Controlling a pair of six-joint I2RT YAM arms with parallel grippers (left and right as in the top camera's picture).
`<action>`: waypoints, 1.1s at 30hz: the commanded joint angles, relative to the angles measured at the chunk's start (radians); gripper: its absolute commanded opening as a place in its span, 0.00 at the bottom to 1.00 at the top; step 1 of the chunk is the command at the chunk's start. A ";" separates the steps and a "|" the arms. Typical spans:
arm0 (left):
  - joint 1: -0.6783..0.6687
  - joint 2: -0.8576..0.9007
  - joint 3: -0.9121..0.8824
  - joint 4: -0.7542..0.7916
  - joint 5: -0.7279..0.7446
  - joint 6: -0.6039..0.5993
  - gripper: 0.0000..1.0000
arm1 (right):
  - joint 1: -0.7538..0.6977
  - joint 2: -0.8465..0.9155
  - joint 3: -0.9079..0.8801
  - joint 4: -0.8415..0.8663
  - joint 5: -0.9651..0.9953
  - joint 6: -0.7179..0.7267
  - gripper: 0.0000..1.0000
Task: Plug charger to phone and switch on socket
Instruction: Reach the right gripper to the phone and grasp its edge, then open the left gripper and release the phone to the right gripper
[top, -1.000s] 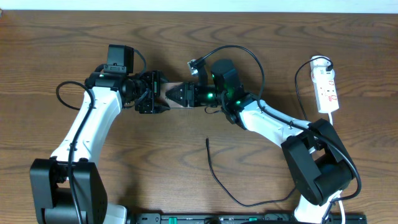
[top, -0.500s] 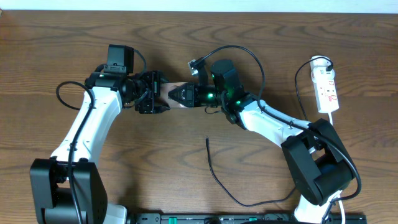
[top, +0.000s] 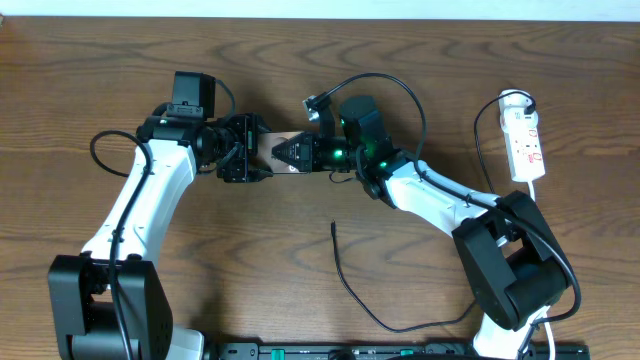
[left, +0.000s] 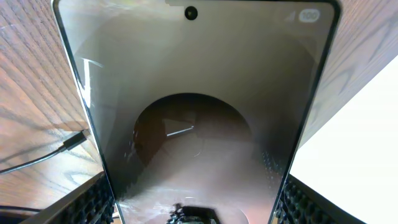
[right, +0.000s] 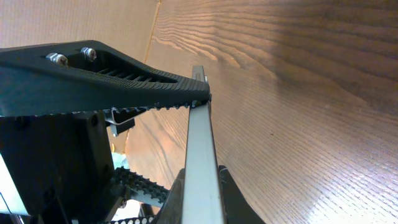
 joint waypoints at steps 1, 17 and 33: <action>-0.010 -0.003 0.005 0.001 0.036 -0.012 0.08 | 0.009 -0.005 0.007 0.003 -0.011 -0.017 0.01; -0.007 -0.003 0.005 0.001 0.053 0.059 0.89 | -0.026 -0.005 0.007 0.003 -0.011 -0.017 0.01; 0.156 -0.003 0.005 0.206 0.341 0.622 0.90 | -0.231 -0.005 0.007 0.005 -0.011 0.298 0.01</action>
